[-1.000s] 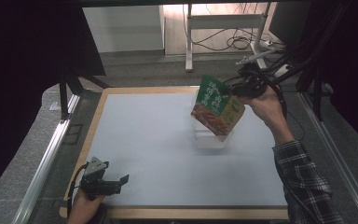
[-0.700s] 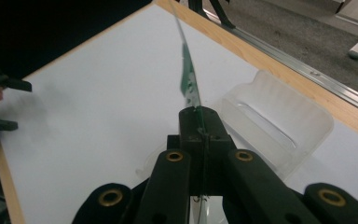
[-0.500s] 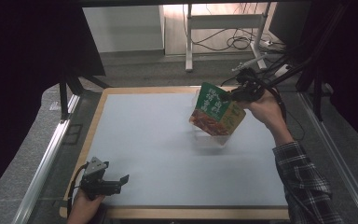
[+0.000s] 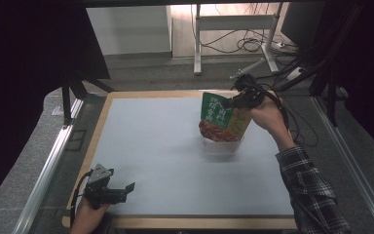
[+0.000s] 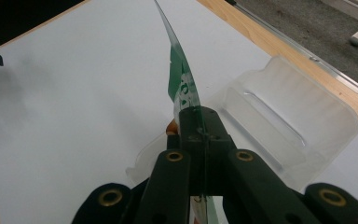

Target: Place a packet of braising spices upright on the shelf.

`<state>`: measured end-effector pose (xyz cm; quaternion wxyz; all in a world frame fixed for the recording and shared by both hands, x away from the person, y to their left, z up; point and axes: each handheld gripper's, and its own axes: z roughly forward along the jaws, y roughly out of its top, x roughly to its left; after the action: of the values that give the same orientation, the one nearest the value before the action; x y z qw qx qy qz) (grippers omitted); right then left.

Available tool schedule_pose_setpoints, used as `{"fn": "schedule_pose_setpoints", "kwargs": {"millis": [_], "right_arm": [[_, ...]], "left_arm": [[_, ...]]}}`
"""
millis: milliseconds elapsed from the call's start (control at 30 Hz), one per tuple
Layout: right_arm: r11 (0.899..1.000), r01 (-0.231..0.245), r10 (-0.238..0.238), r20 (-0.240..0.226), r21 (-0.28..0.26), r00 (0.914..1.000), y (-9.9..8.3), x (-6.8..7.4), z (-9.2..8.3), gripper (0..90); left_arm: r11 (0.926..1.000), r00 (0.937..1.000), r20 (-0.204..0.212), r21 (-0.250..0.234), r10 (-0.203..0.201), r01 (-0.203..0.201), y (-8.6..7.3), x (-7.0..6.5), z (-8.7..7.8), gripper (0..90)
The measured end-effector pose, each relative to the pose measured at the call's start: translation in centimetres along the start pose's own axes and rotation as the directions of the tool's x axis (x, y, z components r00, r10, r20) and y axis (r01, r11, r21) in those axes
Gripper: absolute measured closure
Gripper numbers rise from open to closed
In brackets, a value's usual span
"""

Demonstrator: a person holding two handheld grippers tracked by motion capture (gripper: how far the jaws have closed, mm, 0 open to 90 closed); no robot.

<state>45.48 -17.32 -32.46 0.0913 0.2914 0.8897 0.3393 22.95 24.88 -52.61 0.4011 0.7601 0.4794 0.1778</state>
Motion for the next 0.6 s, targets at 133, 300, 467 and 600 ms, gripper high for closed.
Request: {"fn": "schedule_pose_setpoints", "kwargs": {"millis": [133,300,467,600], "right_arm": [[1.000,0.007,-0.007,0.020,0.008,0.9998,0.14,0.01,0.30,89.2],[1.000,-0.003,0.003,0.035,-0.004,0.9994,-0.24,-0.11,0.67,89.2],[1.000,0.010,-0.009,0.051,-0.007,0.9987,-0.53,-0.27,0.56,83.7],[0.999,0.010,-0.008,0.059,-0.038,0.9982,-0.75,-0.52,0.37,74.8]], "left_arm": [[1.0000,1.0000,-0.003,-0.001,0.004,-0.004,0.00,-0.06,0.03,2.7],[0.9999,0.9999,-0.006,0.004,0.011,-0.011,0.03,-0.15,0.07,2.8],[1.0000,1.0000,-0.004,0.002,0.007,-0.007,0.02,-0.10,0.06,2.8],[1.0000,1.0000,-0.003,0.001,0.004,-0.004,0.01,-0.07,0.04,2.8]]}}
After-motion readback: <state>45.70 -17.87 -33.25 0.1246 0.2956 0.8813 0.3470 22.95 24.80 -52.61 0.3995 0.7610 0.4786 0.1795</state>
